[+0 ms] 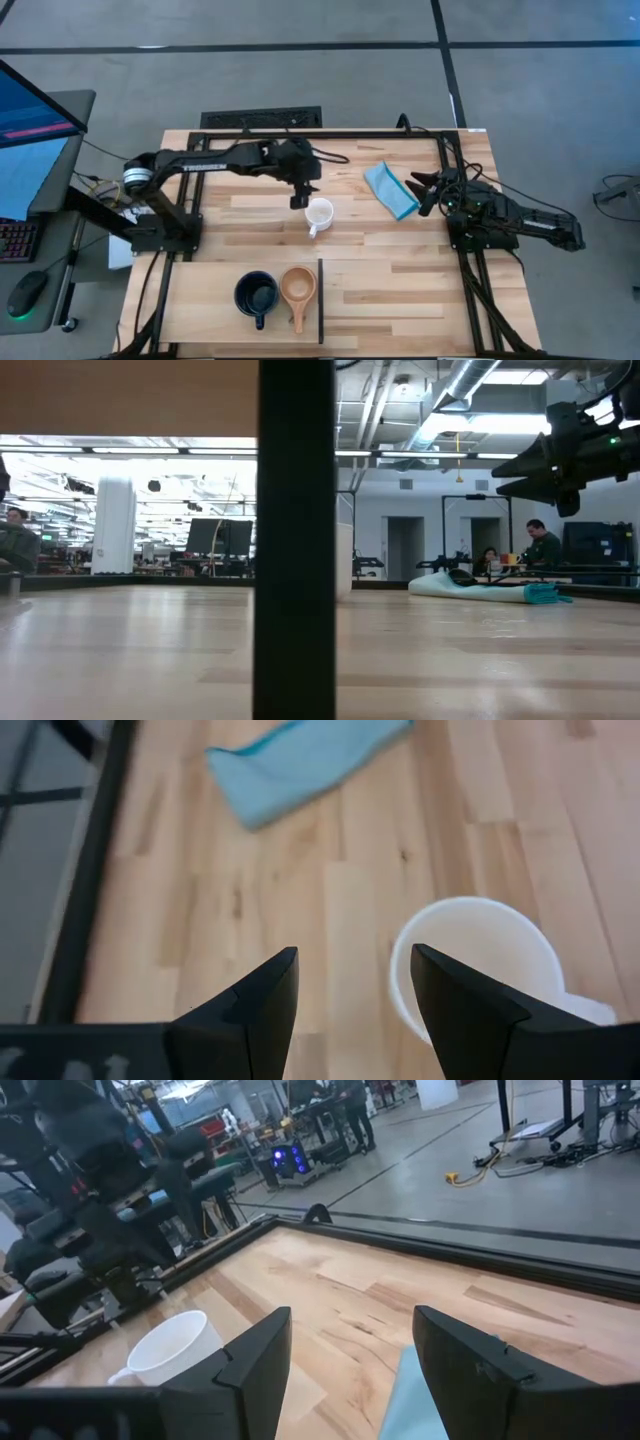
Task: Stack small to large cups/mugs on shelf
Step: Put the white mug on the shelf
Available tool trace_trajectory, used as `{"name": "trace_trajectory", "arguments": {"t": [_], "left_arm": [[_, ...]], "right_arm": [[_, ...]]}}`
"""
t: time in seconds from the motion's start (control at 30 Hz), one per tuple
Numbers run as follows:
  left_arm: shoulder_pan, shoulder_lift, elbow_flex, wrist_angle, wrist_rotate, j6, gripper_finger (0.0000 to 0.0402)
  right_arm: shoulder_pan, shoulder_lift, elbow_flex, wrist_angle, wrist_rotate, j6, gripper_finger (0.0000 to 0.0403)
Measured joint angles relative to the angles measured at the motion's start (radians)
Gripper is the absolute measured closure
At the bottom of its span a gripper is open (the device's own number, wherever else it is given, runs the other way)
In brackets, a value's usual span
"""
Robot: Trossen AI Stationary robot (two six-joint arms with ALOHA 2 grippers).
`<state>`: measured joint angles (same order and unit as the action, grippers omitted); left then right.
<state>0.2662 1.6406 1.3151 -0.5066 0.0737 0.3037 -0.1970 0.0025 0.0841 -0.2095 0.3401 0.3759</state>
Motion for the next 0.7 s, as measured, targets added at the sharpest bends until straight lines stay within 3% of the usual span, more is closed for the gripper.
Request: {"name": "trace_trajectory", "arguments": {"t": [0.27,0.7], "left_arm": [[-0.03,0.132,0.124,-0.195,0.022,0.062,0.0214],[-0.058,0.237,0.149,-0.216,-0.075,0.062,0.0214]], "right_arm": [[0.0,0.0,0.001,-0.006,-0.002,0.0,0.0171],[0.0,0.0,0.001,-0.009,-0.002,0.0,0.0171]]}}
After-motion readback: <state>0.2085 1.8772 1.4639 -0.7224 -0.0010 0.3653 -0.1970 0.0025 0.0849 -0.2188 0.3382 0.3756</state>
